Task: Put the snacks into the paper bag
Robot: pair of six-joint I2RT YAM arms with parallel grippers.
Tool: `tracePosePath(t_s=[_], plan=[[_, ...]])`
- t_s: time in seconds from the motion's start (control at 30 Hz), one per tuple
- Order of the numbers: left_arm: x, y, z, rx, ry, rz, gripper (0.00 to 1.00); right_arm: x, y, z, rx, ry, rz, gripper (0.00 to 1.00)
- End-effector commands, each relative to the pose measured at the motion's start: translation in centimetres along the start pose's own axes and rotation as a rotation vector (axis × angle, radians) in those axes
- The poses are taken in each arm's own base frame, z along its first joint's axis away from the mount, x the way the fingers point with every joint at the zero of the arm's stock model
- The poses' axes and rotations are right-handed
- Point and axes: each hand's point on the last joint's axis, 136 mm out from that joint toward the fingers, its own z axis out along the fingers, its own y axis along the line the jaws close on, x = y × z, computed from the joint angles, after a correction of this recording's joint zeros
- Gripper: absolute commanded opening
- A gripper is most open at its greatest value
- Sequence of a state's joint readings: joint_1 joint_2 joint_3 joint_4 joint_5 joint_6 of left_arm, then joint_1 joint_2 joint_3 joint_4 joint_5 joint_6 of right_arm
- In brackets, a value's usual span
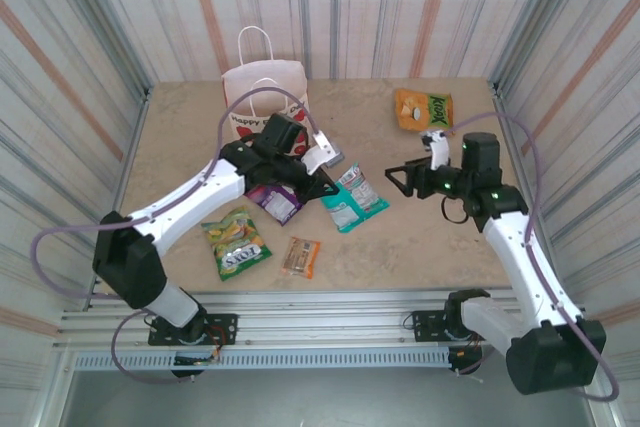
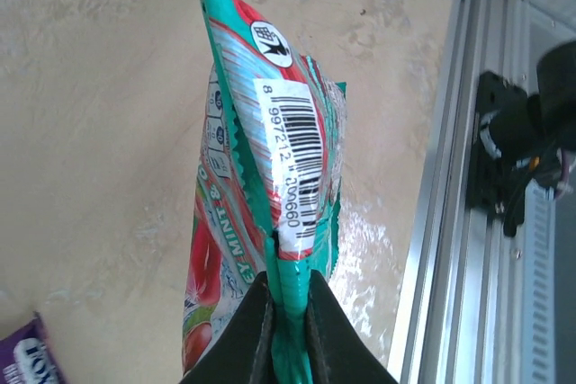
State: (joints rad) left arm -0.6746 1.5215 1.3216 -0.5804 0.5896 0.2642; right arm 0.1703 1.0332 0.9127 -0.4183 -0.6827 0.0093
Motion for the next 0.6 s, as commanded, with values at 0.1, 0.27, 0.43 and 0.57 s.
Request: tracePosePath(t_s=[0.1,0.27,0.43,0.57], plan=[[-0.2,-0.5,-3.4,-0.054,-0.044,0.222,0.0,1.8,5.1,2.9,-0.226,0.2,-0.33,0.82],[-0.4,-0.9,-4.2,-0.056,-0.057,0.247,0.0,2.1,6.3,4.5,-0.309,0.259,-0.38,0.81],[-1.0,-1.1,-4.8,-0.068,-0.09,0.253,0.0,2.1,7.6,5.3,-0.399,0.272,-0.405,0.76],[-1.4,-0.9,-4.9,-0.079,-0.111,0.254,0.0,2.5,7.9,5.8,-0.421,0.275,-0.422,0.69]])
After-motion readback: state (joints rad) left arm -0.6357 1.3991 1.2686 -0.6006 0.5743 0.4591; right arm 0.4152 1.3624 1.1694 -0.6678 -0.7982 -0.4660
